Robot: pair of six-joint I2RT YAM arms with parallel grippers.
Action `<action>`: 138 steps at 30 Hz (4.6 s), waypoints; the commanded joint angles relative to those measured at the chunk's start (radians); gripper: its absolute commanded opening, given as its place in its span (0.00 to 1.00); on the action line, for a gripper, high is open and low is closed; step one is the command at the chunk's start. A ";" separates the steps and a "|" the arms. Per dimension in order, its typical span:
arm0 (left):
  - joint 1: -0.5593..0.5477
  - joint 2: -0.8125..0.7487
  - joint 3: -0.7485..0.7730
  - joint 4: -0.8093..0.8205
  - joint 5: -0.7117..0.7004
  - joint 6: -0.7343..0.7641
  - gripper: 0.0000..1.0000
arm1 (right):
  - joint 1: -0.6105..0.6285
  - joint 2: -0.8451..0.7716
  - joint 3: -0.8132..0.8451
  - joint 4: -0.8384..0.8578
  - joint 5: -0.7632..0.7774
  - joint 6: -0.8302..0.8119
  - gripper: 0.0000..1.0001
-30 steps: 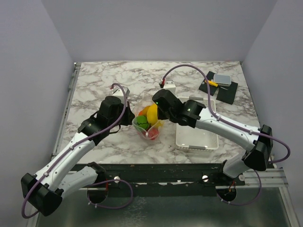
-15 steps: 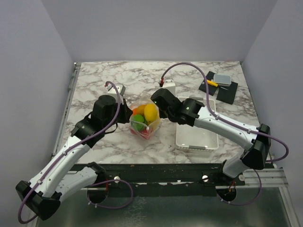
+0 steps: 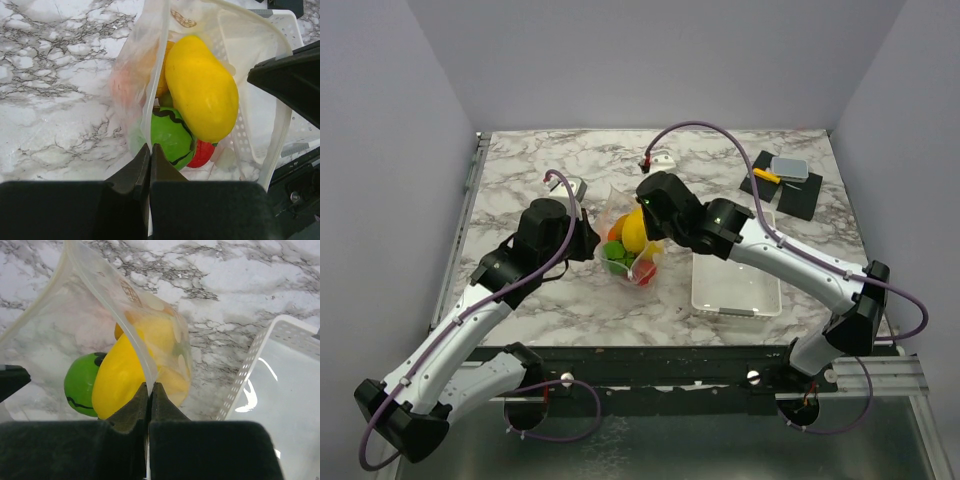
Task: Place the food in the zip-top bag and seal the zipper
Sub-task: Adjust the zipper food storage bag at the center of the board, then zip the zipper food storage bag at the center of the board.
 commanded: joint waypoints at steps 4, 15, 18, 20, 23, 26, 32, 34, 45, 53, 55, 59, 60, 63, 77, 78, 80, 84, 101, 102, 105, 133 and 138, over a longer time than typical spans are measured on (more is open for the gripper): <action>0.004 -0.009 0.008 0.010 0.064 -0.028 0.00 | 0.006 0.067 0.091 0.045 -0.144 -0.173 0.01; 0.004 -0.048 -0.062 0.010 0.061 -0.092 0.00 | -0.002 0.155 0.116 0.046 -0.156 -0.266 0.01; 0.004 -0.056 -0.084 0.009 0.044 -0.116 0.02 | -0.007 0.170 0.099 0.060 -0.156 -0.277 0.01; 0.004 -0.057 -0.100 0.010 0.038 -0.129 0.02 | -0.009 0.175 0.088 0.071 -0.161 -0.284 0.01; 0.004 -0.055 -0.116 0.011 0.039 -0.136 0.09 | -0.009 0.174 0.075 0.084 -0.176 -0.296 0.01; 0.004 -0.051 -0.115 0.008 0.012 -0.126 0.20 | -0.009 0.163 0.059 0.099 -0.192 -0.318 0.01; 0.004 -0.047 -0.060 -0.025 -0.030 -0.081 0.36 | -0.009 0.144 0.029 0.119 -0.201 -0.368 0.01; 0.004 -0.045 -0.030 -0.047 -0.053 -0.064 0.38 | -0.009 0.136 0.019 0.128 -0.209 -0.383 0.01; 0.004 -0.042 0.042 -0.074 -0.082 0.005 0.43 | -0.009 0.108 0.000 0.153 -0.271 -0.433 0.01; 0.004 -0.018 0.090 -0.071 -0.134 0.094 0.53 | -0.009 0.066 -0.032 0.181 -0.284 -0.471 0.05; 0.004 -0.015 0.094 -0.063 -0.150 0.108 0.54 | -0.009 0.056 -0.041 0.190 -0.291 -0.471 0.15; 0.004 -0.003 0.085 -0.044 -0.158 0.116 0.54 | -0.010 0.047 -0.043 0.193 -0.293 -0.461 0.31; 0.004 0.002 0.083 -0.039 -0.160 0.116 0.54 | -0.009 0.045 -0.044 0.193 -0.291 -0.458 0.34; 0.004 0.018 0.073 -0.024 -0.161 0.117 0.54 | -0.009 0.037 -0.043 0.190 -0.285 -0.448 0.44; 0.004 0.085 0.054 0.027 -0.181 0.128 0.54 | -0.008 -0.116 -0.127 0.151 -0.308 -0.244 0.69; 0.004 0.088 0.053 0.030 -0.185 0.127 0.54 | -0.006 -0.134 -0.143 0.149 -0.314 -0.223 0.70; 0.004 0.090 0.048 0.037 -0.184 0.123 0.54 | 0.001 -0.179 -0.193 0.163 -0.321 -0.184 0.71; 0.004 0.091 0.040 0.052 -0.179 0.121 0.49 | 0.037 -0.268 -0.294 0.196 -0.304 -0.136 0.72; 0.004 0.095 0.006 0.070 -0.172 0.115 0.40 | 0.164 -0.351 -0.540 0.352 -0.188 -0.039 0.68; 0.004 0.092 0.004 0.070 -0.171 0.113 0.40 | 0.167 -0.344 -0.541 0.357 -0.185 -0.039 0.67; 0.004 0.085 0.002 0.071 -0.173 0.113 0.40 | 0.179 -0.311 -0.535 0.366 -0.180 -0.041 0.66; 0.004 0.075 -0.018 0.072 -0.167 0.103 0.40 | 0.236 -0.257 -0.649 0.571 0.000 -0.072 0.41; 0.004 0.072 -0.024 0.071 -0.171 0.101 0.40 | 0.240 -0.263 -0.660 0.592 0.009 -0.074 0.30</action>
